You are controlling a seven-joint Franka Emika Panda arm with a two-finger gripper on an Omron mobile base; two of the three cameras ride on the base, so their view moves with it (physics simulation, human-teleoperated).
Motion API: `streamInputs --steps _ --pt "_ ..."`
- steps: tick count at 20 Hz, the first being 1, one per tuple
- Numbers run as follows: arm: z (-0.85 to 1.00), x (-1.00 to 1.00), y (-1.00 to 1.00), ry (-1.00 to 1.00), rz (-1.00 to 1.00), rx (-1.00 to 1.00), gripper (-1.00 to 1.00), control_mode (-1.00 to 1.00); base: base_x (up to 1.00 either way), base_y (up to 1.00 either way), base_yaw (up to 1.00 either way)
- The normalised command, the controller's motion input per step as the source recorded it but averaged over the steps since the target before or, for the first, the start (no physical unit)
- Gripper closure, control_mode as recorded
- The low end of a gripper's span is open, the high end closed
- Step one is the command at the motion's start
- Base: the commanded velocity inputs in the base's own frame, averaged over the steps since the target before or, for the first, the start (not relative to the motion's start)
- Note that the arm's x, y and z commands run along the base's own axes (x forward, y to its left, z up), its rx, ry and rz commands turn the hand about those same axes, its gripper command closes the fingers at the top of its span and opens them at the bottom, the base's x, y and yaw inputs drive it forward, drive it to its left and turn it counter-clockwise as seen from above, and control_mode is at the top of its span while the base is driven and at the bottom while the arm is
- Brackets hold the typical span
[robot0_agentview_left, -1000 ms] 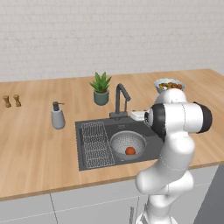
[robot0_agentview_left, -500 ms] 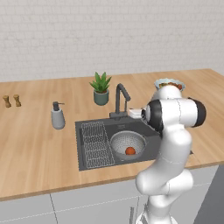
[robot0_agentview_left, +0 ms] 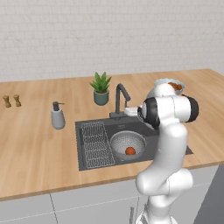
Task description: Put the colander in the sink, put the orange in the colander, and turn on the sink faucet and pour water over the colander.
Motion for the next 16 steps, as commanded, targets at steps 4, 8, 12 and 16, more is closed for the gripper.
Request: streamInputs --steps 4,8,12,16 --pt "-0.01 0.21 0.21 0.00 0.00 0.00 -1.00 -1.00 0.00 0.00 0.00" --pt "0.00 0.22 0.18 0.00 0.00 0.00 -1.00 -1.00 0.00 0.00 0.00" --pt "-0.01 0.16 0.09 0.00 0.00 0.00 -1.00 -1.00 0.00 0.00 0.00" --pt "0.00 0.18 0.06 0.00 0.00 0.00 -1.00 -1.00 0.00 0.00 0.00"
